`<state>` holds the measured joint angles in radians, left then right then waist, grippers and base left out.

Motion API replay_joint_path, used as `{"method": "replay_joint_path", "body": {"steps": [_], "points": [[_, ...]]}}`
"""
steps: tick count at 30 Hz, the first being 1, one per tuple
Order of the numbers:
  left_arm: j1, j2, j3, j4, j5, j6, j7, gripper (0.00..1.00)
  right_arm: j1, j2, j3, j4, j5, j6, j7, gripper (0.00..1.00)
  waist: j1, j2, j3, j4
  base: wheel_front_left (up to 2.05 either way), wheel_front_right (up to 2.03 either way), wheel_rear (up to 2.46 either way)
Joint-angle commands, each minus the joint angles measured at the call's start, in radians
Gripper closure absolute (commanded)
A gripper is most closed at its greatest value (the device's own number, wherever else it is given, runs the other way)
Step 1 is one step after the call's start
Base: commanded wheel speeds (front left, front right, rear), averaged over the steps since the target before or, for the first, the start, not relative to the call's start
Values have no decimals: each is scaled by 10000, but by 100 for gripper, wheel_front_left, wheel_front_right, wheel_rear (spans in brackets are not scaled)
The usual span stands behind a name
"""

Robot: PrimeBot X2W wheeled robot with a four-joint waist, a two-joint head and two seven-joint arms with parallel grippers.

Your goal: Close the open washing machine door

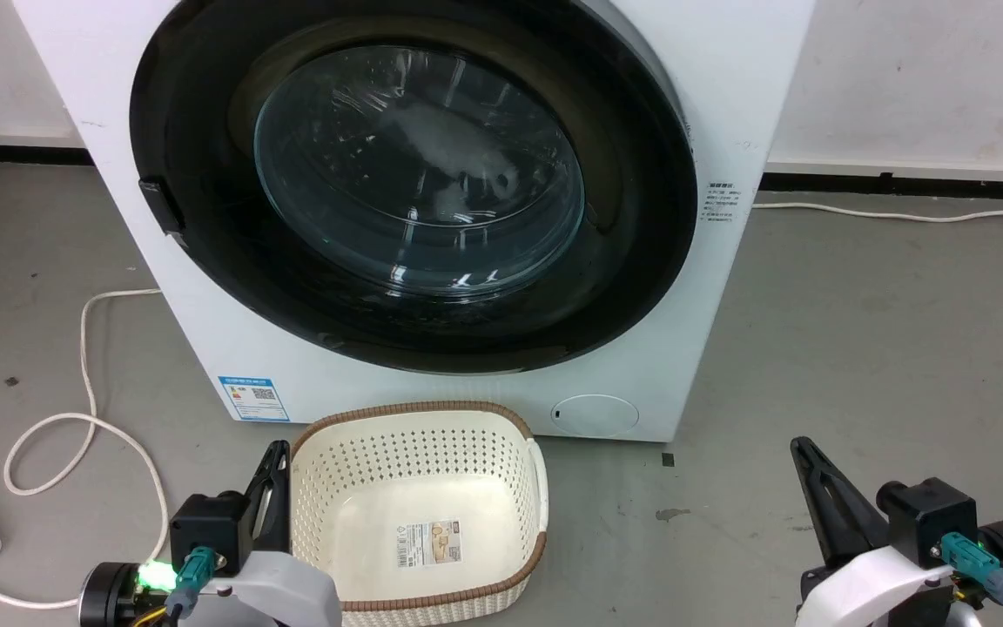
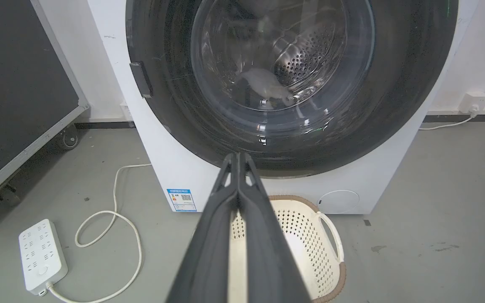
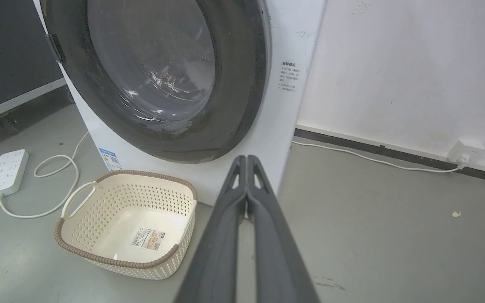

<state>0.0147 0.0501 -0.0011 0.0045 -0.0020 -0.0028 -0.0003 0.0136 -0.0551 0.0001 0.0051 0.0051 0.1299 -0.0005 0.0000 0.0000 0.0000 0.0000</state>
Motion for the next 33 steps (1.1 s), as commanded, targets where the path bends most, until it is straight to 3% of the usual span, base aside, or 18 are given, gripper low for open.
{"method": "replay_joint_path", "body": {"steps": [1,33], "points": [[-147,1,11,-45,20,28,3,100,-136,49,-1,-51,-51,8,5,100,0,0,0,0,0,0,0],[-147,1,11,-45,20,28,3,100,-136,49,-1,-51,-51,8,5,100,0,0,0,0,0,0,0]]}}
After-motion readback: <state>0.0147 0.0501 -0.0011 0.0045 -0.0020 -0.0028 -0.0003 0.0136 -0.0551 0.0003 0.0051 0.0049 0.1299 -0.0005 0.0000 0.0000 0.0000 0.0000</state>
